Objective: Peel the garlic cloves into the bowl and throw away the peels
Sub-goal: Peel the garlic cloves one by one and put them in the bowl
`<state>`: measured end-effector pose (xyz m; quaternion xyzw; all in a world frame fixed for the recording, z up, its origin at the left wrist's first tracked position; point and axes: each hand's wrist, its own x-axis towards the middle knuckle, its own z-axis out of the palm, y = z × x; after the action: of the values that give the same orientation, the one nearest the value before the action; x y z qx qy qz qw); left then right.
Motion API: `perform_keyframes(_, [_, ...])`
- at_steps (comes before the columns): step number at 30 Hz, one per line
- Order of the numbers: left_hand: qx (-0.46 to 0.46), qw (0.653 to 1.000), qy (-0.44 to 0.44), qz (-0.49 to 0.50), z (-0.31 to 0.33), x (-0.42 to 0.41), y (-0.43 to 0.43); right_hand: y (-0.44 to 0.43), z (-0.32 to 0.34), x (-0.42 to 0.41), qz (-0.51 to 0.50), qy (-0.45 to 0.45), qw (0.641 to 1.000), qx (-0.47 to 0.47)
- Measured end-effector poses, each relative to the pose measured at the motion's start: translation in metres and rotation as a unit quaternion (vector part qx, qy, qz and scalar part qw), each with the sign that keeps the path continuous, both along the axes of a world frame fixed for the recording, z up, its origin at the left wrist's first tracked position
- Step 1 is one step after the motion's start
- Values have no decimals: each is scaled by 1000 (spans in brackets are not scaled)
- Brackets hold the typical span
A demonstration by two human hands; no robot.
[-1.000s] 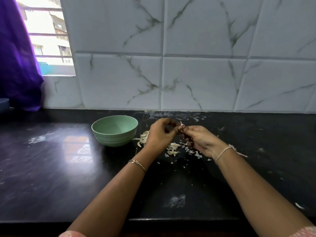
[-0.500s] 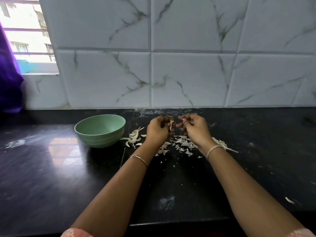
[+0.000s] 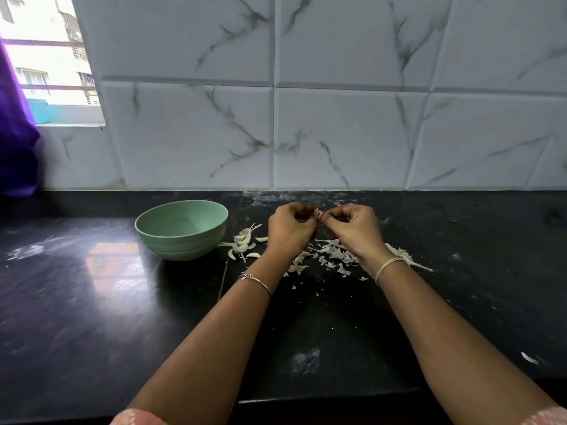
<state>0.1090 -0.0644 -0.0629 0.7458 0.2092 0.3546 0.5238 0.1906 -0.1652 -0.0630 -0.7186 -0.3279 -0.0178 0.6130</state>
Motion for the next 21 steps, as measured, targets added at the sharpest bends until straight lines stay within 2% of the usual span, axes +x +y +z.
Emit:
perform_keyframes(12, [155,985,24,65,4,-10,-7,2,-1,-1,0,-15,1000,-5])
perform_keyframes(21, [166,984,18,67,4,-12,-5,3,-2,-1,10,-26,1000,-5])
